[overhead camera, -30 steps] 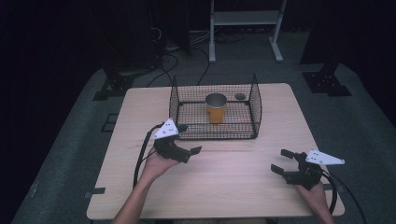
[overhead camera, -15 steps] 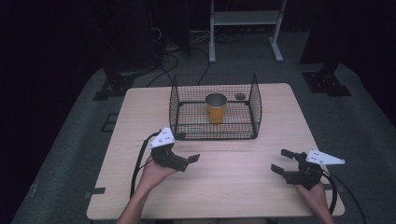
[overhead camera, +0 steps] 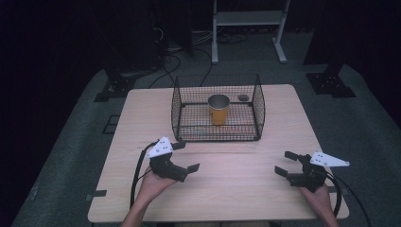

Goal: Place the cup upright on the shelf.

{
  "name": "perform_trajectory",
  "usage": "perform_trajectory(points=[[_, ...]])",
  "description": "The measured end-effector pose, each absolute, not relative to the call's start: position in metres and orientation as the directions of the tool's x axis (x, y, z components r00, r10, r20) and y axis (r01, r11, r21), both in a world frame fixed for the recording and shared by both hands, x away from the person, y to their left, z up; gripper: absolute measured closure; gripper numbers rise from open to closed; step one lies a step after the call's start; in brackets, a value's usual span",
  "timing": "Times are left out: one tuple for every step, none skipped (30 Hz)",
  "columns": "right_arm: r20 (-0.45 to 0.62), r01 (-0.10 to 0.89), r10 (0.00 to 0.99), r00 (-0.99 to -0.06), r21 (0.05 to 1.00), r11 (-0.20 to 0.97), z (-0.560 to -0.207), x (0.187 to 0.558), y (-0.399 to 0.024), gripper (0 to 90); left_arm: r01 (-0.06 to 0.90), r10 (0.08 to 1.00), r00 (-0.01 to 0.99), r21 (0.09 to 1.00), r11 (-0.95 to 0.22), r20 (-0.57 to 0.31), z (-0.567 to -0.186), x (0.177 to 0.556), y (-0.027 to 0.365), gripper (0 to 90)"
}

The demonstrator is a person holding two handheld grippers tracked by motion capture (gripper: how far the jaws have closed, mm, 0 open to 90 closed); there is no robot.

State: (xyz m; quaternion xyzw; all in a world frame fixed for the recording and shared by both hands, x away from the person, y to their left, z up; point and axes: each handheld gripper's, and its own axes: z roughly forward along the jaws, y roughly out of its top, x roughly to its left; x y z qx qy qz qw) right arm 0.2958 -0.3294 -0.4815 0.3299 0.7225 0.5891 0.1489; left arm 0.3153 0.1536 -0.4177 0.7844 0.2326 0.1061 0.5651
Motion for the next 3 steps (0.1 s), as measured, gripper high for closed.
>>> perform_trajectory(points=[[0.174, 0.301, 0.652, -0.738, 0.949, 0.088, -0.4815, 0.2959, -0.3295, 15.1, 0.255, 0.482, 0.87, 0.934, -0.25, -0.108, -0.419, 0.3114, 0.1545, 1.6], [0.174, 0.301, 0.652, -0.738, 0.949, 0.088, -0.4815, 0.296, -0.3296, 15.1, 0.257, 0.483, 0.869, 0.935, -0.245, -0.112, -0.4193, 0.3087, 0.1551, 1.6], [0.175, 0.302, 0.652, -0.738, 0.949, 0.088, -0.4815, 0.2959, -0.3297, 15.1, 0.257, 0.483, 0.869, 0.935, -0.245, -0.112, -0.4193, 0.3087, 0.1551, 1.6]])
